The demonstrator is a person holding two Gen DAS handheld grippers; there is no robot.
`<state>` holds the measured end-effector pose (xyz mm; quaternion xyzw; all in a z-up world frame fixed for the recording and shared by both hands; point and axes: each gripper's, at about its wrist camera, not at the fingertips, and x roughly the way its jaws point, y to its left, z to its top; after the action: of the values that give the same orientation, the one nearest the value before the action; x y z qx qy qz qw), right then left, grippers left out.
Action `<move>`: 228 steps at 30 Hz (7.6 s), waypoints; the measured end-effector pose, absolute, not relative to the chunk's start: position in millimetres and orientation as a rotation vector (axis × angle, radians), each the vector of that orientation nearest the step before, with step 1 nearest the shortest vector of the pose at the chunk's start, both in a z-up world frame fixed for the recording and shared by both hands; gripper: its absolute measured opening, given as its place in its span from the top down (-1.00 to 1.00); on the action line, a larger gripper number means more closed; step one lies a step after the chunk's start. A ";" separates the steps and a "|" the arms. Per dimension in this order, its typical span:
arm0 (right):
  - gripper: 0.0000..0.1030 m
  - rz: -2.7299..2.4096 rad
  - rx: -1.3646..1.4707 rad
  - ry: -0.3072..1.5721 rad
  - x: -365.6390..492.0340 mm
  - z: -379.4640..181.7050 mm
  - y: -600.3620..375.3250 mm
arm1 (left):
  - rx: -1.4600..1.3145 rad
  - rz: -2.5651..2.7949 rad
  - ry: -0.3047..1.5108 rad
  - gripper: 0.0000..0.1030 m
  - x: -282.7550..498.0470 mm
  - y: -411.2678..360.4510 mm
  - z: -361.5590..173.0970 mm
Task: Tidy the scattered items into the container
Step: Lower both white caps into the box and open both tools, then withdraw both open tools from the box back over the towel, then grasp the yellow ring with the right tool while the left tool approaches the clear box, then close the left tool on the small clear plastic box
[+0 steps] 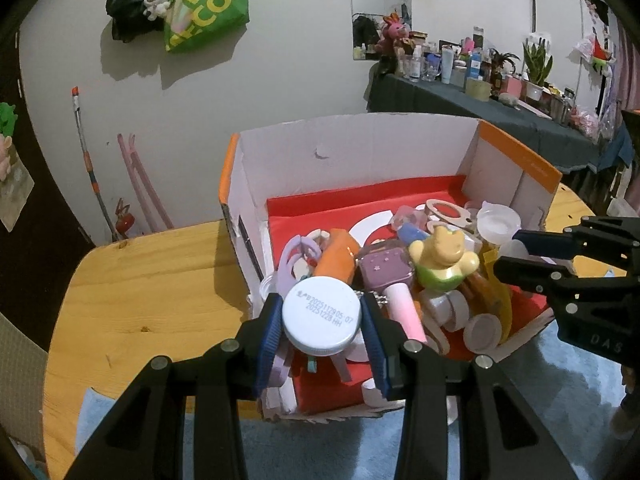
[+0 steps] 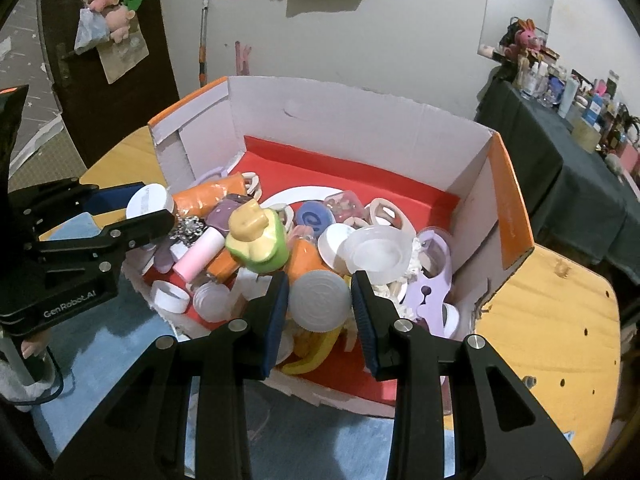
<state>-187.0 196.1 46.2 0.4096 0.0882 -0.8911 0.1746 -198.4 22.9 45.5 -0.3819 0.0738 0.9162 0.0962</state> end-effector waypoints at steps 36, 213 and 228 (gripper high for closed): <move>0.39 -2.524 1.194 0.255 -192.3 36.4 196.3 | -1.148 2.718 0.178 0.18 -202.5 17.0 42.4; 0.43 -2.363 1.182 0.169 -14.8 1.3 217.0 | -1.184 2.328 0.349 0.20 -23.0 71.2 -11.3; 0.43 -2.388 1.159 0.168 -16.9 7.0 217.8 | -1.198 2.391 0.280 0.20 -25.0 62.4 -4.1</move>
<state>-16.9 217.8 7.0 0.4230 0.0613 -0.8720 0.2387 -25.0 62.4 -4.1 -0.4341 0.1014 0.8665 0.2246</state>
